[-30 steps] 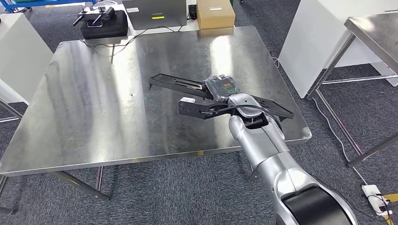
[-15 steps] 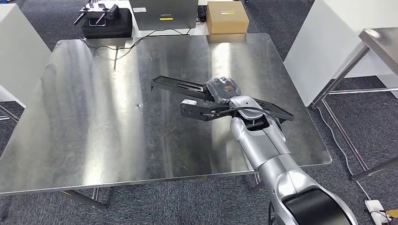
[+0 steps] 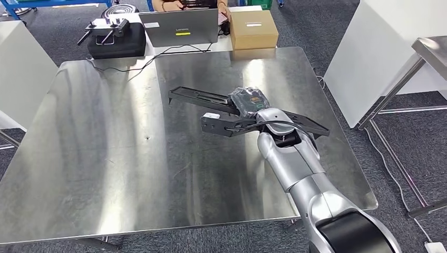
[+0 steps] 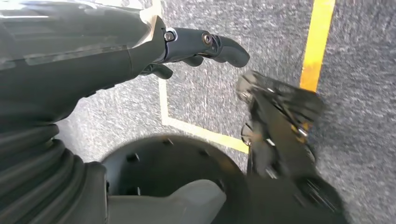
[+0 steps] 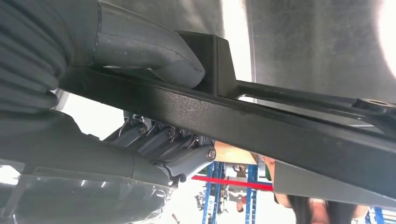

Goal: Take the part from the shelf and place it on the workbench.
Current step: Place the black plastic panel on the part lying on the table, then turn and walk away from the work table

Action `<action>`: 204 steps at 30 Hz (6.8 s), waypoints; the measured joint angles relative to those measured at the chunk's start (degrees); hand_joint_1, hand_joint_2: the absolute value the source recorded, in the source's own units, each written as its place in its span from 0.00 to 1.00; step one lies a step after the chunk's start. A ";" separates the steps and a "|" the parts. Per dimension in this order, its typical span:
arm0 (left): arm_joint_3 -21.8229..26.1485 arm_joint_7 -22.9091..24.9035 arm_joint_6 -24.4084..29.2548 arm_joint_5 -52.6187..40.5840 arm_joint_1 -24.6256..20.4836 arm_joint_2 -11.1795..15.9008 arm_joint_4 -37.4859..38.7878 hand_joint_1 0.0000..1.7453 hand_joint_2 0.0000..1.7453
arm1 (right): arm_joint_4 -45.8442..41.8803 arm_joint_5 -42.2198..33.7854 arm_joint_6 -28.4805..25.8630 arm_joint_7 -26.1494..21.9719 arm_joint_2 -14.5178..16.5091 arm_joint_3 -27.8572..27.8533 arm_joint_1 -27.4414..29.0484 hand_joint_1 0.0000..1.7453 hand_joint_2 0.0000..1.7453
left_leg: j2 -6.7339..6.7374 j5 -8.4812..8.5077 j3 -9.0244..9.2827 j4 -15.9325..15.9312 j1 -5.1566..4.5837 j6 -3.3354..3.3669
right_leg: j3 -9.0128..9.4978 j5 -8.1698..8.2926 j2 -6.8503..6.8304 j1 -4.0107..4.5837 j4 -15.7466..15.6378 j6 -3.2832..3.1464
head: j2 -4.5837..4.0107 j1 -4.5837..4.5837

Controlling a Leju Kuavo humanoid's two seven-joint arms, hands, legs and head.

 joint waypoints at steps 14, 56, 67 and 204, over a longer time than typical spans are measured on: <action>1.50 0.01 1.01 0.61 -0.06 -0.13 0.02 0.00 1.00 | 0.05 0.25 -0.10 -0.77 1.50 0.39 0.00 1.00 1.00 | -0.53 10.18 3.34 -15.00 -0.01 1.37 | 2.90 -3.58 0.12 0.09 0.16 1.69 | 0.00 -0.15; 2.76 0.01 0.61 -0.08 -0.04 -0.37 0.02 0.00 1.00 | 0.07 0.10 -0.35 -1.15 1.91 0.79 -0.95 0.00 0.00 | -0.48 10.09 3.68 -15.00 -0.01 1.95 | 2.87 -3.53 0.09 0.09 0.04 2.64 | 0.00 -0.17; 2.90 1.61 0.54 -0.36 0.01 -0.49 0.02 0.00 0.00 | -0.72 -1.19 -1.69 -1.28 1.18 0.56 -0.81 0.00 0.00 | -0.48 10.09 3.71 -15.00 -0.01 1.95 | 2.73 -3.54 0.09 0.09 0.04 2.63 | 0.00 -0.17; 25.50 -17.63 -1.85 -11.06 1.54 0.79 -3.47 0.00 0.00 | -44.72 -9.28 3.52 -3.33 -13.45 3.50 10.46 0.00 0.00 | 0.23 3.73 9.11 -11.56 0.96 -1.04 | -3.02 1.04 -1.82 -0.39 2.59 1.83 | 0.00 -0.03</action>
